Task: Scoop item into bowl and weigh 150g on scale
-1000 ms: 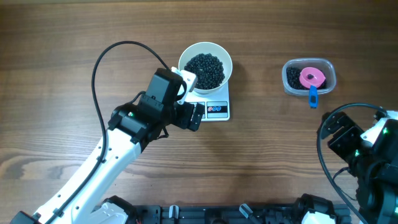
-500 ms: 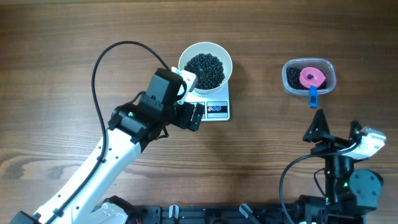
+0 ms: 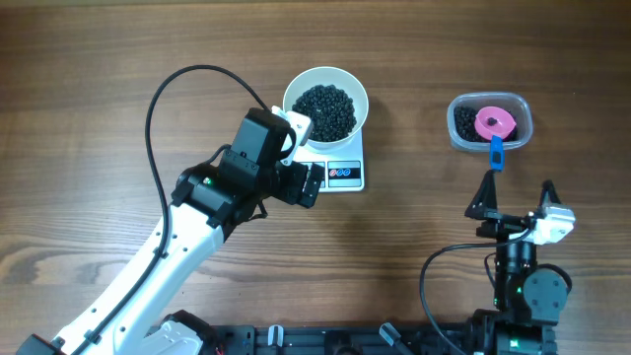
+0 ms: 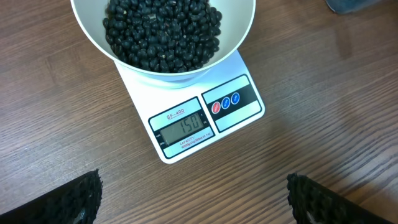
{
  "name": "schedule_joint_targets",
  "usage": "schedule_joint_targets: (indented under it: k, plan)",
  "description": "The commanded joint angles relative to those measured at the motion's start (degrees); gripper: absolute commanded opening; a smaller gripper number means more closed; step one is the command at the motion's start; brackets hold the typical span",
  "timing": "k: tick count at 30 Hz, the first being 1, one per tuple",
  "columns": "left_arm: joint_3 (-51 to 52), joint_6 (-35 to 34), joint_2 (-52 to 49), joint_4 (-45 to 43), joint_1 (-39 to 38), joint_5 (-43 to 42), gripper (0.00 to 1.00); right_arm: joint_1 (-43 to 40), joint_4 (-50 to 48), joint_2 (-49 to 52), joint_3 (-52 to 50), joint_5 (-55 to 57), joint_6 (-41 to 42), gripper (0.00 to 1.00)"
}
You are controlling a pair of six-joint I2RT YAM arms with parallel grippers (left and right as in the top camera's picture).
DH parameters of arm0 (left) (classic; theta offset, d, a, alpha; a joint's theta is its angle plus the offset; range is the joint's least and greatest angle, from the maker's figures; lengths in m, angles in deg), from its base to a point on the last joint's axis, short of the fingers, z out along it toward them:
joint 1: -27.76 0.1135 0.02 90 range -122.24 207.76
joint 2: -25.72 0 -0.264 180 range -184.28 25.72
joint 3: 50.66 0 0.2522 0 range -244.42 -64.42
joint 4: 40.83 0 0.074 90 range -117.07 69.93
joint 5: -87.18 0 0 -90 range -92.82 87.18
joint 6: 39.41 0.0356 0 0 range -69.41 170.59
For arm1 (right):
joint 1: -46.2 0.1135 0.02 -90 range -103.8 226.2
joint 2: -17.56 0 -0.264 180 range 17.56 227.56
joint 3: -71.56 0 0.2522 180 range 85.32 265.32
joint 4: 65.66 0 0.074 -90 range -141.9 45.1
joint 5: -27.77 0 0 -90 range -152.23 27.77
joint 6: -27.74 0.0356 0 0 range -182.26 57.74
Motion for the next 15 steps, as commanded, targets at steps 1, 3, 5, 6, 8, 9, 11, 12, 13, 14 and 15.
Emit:
schedule_joint_targets:
  k: [1,3,5,6,8,9,11,12,13,14,15]
  plan:
    - [0.26,-0.57,-0.11,-0.17,-0.09,0.35,1.0,0.39,0.04,-0.85,-0.22,-1.11,-7.13,1.0]
    - [0.26,-0.57,-0.11,-0.17,-0.11,0.35,1.0,0.39,2.1,-0.85,-0.22,-1.16,-7.06,1.0]
    - [0.26,-0.57,-0.11,-0.17,-0.11,0.35,1.0,0.39,4.17,-0.85,-0.22,-1.57,-7.06,1.0]
    - [0.26,-0.57,-0.11,-0.17,-0.11,0.35,1.0,0.39,4.98,-0.85,-0.22,-2.16,-7.39,1.0]
    - [0.26,-0.57,-0.11,-0.17,-0.11,0.35,1.0,0.39,5.16,-0.85,-0.22,-3.69,-10.6,1.0]
    - [0.26,-0.57,-0.11,-0.17,-0.11,0.35,1.0,0.39,5.18,-0.85,-0.22,-3.72,-10.73,1.0]
    - [0.26,-0.57,-0.11,-0.17,-0.11,0.35,1.0,0.42,5.2,-0.85,-0.22,-3.91,-10.01,1.0]
    - [0.26,-0.57,-0.11,-0.17,-0.11,0.35,1.0,0.83,5.2,-0.85,-0.22,-4.11,-9.88,1.0]
    - [0.26,-0.57,-0.11,-0.17,-0.11,0.35,1.0,1.64,5.22,-0.85,-0.22,-4.09,-10.12,1.0]
    - [0.26,-0.57,-0.11,-0.17,-0.11,0.35,1.0,3.04,5.25,-0.85,-0.22,-4.07,-11.41,1.0]
    - [0.26,-0.57,-0.11,-0.17,-0.11,0.35,1.0,4.22,5.27,-0.85,-0.22,-3.67,-12.13,1.0]
